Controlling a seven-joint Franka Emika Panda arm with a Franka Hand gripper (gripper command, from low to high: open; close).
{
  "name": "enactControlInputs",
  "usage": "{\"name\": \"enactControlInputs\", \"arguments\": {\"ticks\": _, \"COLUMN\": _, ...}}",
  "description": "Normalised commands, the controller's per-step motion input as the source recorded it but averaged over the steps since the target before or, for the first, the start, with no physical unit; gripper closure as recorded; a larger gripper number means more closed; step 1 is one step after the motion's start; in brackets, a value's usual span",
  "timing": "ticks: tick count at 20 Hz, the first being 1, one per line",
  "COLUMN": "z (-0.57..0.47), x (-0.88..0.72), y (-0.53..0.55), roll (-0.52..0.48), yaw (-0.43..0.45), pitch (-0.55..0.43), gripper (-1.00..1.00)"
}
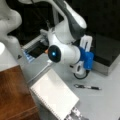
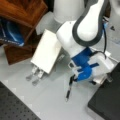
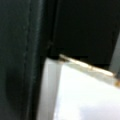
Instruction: Open the box. Pick up the pen. Place the pen in the box. Pick up the book. Place the book on the shelf.
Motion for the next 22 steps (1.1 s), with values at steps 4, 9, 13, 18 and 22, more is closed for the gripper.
{"name": "enactControlInputs", "arguments": {"ticks": 4, "z": -0.12, "x": 0.05, "y": -0.15, "roll": 0.194, "yaw": 0.054, "pitch": -0.067, "gripper": -1.0}}
{"name": "enactControlInputs", "arguments": {"ticks": 9, "z": -0.13, "x": 0.04, "y": -0.17, "roll": 0.203, "yaw": 0.066, "pitch": -0.065, "gripper": -1.0}}
{"name": "enactControlInputs", "arguments": {"ticks": 13, "z": -0.15, "x": 0.03, "y": -0.16, "roll": 0.214, "yaw": 0.068, "pitch": -0.076, "gripper": -1.0}}
{"name": "enactControlInputs", "arguments": {"ticks": 18, "z": -0.16, "x": 0.02, "y": -0.16, "roll": 0.222, "yaw": 0.063, "pitch": -0.066, "gripper": -1.0}}
{"name": "enactControlInputs", "arguments": {"ticks": 22, "z": -0.16, "x": 0.02, "y": -0.16, "roll": 0.236, "yaw": 0.047, "pitch": -0.044, "gripper": 1.0}}
